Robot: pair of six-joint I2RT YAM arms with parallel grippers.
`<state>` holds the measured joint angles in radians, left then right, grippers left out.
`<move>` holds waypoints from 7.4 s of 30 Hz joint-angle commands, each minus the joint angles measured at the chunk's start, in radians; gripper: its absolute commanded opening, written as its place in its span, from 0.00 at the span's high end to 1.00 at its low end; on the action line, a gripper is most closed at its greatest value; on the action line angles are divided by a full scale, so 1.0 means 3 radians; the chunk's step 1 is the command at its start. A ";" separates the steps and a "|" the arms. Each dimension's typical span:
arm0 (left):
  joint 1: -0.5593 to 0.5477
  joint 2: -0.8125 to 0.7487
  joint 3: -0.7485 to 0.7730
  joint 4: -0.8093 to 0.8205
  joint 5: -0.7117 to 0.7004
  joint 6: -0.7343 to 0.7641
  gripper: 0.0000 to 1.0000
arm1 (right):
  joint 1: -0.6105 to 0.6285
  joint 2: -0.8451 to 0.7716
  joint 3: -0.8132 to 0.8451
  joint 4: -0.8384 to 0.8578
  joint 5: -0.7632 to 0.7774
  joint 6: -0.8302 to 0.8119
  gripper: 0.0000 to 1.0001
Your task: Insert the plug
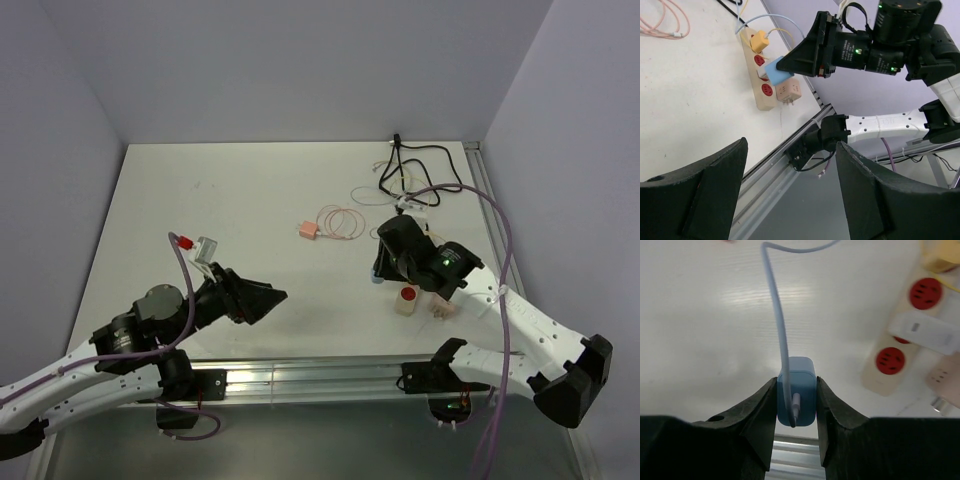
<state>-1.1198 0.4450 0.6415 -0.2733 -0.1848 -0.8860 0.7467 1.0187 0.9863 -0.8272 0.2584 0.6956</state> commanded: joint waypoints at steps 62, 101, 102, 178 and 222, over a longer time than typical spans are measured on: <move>0.0000 -0.0169 -0.0001 0.0093 0.0166 0.0422 0.25 | -0.0797 0.0618 -0.1288 0.0272 0.0207 0.0667 1.00; 0.0000 -0.0190 -0.0016 0.0200 0.0360 0.0269 0.24 | -0.0352 0.0133 -0.1794 0.0277 -0.0304 0.1220 1.00; 0.0000 -0.0185 -0.0021 0.0221 0.0371 0.0264 0.24 | -0.0352 0.0087 -0.1810 0.0303 -0.0304 0.1235 1.00; 0.1442 0.5466 0.2955 0.0267 -0.0540 0.1783 0.36 | 0.0298 -0.2051 -0.0526 -0.0766 0.0095 0.0790 0.24; 0.1151 0.3190 0.1088 0.0737 0.0584 0.1827 0.37 | 0.0303 -0.2035 -0.0778 -0.0397 -0.0299 0.0887 0.27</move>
<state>-0.7738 1.3720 0.9058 -0.1013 -0.1322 -0.5026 0.8291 0.4126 0.7212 -0.9791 0.1665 0.9604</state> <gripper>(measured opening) 0.618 0.738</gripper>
